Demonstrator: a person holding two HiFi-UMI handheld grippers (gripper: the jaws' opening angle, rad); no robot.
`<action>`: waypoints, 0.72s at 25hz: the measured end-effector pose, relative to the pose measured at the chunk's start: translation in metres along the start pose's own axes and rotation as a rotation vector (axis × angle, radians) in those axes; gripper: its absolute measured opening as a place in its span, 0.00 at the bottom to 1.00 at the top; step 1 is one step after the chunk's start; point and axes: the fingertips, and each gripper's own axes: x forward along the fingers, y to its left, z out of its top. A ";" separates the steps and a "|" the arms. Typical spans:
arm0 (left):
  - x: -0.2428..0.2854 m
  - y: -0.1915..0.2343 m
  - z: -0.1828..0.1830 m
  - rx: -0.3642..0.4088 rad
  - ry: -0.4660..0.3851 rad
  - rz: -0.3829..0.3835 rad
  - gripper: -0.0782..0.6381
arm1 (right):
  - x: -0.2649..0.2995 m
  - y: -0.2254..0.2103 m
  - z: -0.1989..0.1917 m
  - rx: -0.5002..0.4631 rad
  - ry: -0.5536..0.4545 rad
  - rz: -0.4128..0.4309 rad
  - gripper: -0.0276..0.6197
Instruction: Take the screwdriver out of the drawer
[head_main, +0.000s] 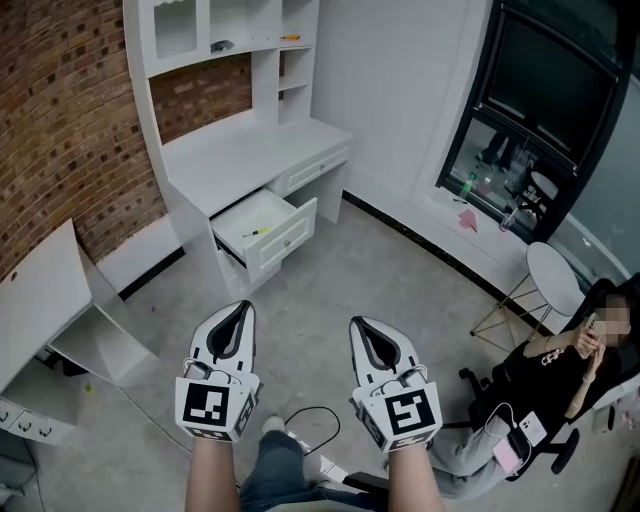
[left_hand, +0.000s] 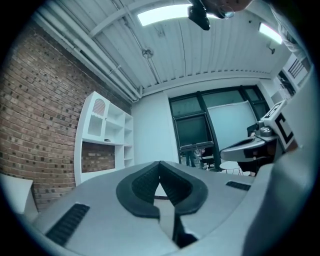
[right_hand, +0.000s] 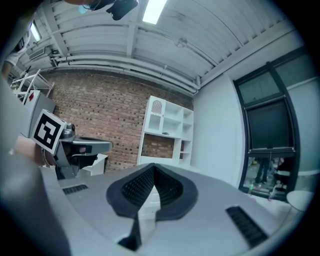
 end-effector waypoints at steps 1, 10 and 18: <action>0.012 0.014 -0.001 -0.002 -0.001 0.001 0.13 | 0.017 -0.001 0.001 -0.007 0.001 0.005 0.06; 0.116 0.134 -0.011 -0.022 -0.027 -0.056 0.13 | 0.172 -0.012 0.010 -0.021 0.030 -0.047 0.06; 0.165 0.172 -0.055 -0.041 0.040 -0.097 0.13 | 0.230 -0.018 -0.016 -0.004 0.081 -0.056 0.06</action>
